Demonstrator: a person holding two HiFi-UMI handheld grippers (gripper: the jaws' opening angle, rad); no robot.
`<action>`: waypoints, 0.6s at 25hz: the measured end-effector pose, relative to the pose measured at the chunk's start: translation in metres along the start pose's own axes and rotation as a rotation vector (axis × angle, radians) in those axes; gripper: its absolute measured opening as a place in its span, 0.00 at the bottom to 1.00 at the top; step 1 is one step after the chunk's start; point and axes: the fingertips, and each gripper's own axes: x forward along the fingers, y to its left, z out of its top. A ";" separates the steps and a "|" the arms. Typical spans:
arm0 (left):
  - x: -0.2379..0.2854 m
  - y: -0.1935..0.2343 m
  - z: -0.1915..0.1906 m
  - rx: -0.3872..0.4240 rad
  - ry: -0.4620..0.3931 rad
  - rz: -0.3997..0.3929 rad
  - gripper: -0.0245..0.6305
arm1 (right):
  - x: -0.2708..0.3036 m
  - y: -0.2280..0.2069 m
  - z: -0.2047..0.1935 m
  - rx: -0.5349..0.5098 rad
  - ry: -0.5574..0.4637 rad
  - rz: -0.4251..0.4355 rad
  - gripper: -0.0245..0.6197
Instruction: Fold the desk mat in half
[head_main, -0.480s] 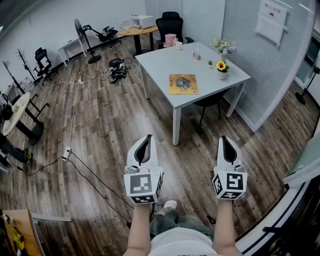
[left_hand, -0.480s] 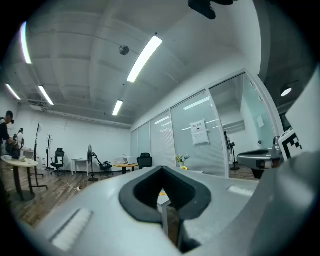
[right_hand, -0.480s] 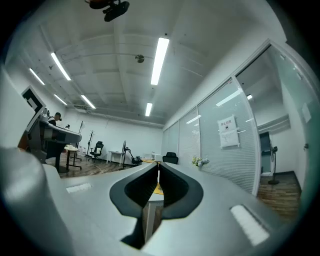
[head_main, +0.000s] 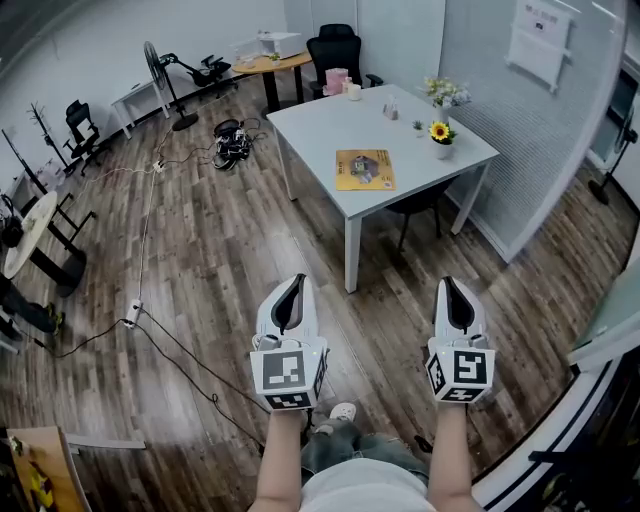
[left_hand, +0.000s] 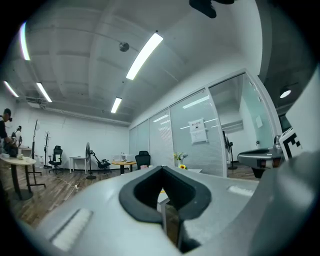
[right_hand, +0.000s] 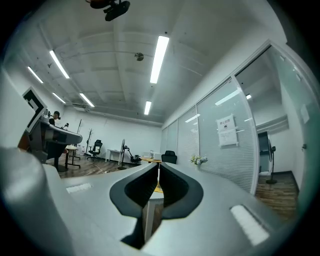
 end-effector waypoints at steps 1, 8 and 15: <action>0.002 0.001 -0.002 -0.001 0.000 -0.003 0.04 | 0.002 0.001 -0.001 0.000 0.002 0.000 0.07; 0.025 0.014 -0.001 -0.006 0.003 -0.010 0.04 | 0.022 0.002 -0.003 0.020 0.001 -0.016 0.07; 0.053 0.034 -0.011 -0.015 -0.005 -0.024 0.14 | 0.052 0.010 -0.011 0.052 -0.004 -0.016 0.27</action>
